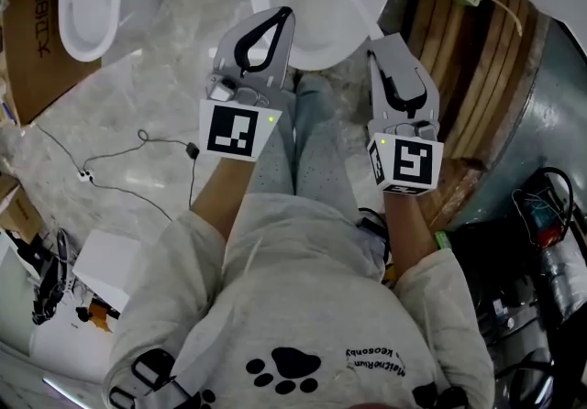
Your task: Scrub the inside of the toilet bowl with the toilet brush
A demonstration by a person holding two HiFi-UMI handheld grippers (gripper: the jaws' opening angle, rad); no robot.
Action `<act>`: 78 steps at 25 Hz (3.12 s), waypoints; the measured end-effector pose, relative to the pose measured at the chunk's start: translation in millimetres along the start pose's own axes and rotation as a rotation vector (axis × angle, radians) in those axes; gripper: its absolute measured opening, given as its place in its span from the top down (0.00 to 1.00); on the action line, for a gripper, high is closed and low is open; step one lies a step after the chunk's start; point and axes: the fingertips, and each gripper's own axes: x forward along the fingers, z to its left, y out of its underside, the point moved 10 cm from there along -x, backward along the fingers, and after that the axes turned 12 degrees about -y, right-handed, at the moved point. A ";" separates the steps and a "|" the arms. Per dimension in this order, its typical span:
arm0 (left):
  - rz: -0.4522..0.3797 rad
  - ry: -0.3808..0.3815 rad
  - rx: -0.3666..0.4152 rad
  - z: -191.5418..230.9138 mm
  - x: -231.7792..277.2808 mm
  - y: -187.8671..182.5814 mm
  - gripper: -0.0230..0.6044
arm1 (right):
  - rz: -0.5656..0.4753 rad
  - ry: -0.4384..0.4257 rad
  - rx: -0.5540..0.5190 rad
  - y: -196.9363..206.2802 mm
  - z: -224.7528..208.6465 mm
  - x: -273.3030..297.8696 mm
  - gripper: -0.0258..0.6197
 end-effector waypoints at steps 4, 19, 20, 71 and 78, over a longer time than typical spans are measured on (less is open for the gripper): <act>0.029 0.012 0.004 4.1 12.0 24.8 0.96 | 0.026 -0.009 0.019 17.3 -3.6 19.2 0.72; 0.140 0.066 0.063 9.2 38.9 93.0 0.96 | 0.135 -0.024 0.055 72.2 -17.3 72.1 0.72; 0.148 0.064 0.060 9.6 40.7 95.8 0.96 | 0.141 -0.026 0.057 74.4 -19.0 75.0 0.72; 0.412 0.125 0.012 -2.3 29.3 208.5 0.96 | 0.503 -0.161 0.052 178.6 -0.6 128.4 0.72; 0.441 0.120 -0.002 -1.0 21.5 212.7 0.96 | 0.547 -0.163 0.054 185.3 0.6 126.9 0.72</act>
